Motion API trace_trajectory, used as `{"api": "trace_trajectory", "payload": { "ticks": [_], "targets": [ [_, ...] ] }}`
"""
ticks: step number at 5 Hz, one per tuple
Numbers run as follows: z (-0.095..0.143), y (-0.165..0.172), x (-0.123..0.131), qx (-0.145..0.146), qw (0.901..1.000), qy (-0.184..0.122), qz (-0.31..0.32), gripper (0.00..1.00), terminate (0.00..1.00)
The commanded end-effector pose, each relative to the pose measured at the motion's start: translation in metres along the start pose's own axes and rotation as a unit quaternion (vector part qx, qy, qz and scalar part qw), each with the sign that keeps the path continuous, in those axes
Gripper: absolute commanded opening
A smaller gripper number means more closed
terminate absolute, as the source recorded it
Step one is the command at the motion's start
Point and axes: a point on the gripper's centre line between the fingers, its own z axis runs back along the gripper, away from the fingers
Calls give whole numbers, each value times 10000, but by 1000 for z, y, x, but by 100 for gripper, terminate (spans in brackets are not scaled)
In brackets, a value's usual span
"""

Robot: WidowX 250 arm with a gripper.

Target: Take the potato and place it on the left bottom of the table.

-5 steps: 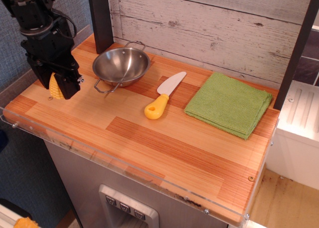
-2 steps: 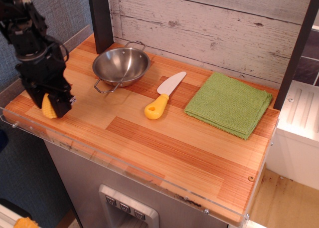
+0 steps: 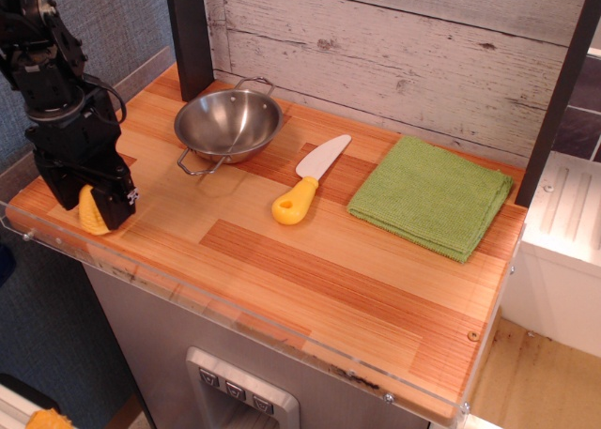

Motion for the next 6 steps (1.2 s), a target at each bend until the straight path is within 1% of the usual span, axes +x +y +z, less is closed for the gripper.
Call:
{"api": "trace_trajectory", "payload": {
  "ticks": [1,2,3,4,5,6],
  "targets": [
    [79,2,4,127,9978,-641,116,100,0],
    [101,-1,5,-16,9972,-734,170,100,0],
    [97,-4,9,-169,9990,-327,238,100,0],
    [88,-7,16,-202,9994,91,259,100,0],
    [88,-7,16,-202,9994,91,259,100,0],
    [88,-7,16,-202,9994,91,259,100,100]
  ]
}}
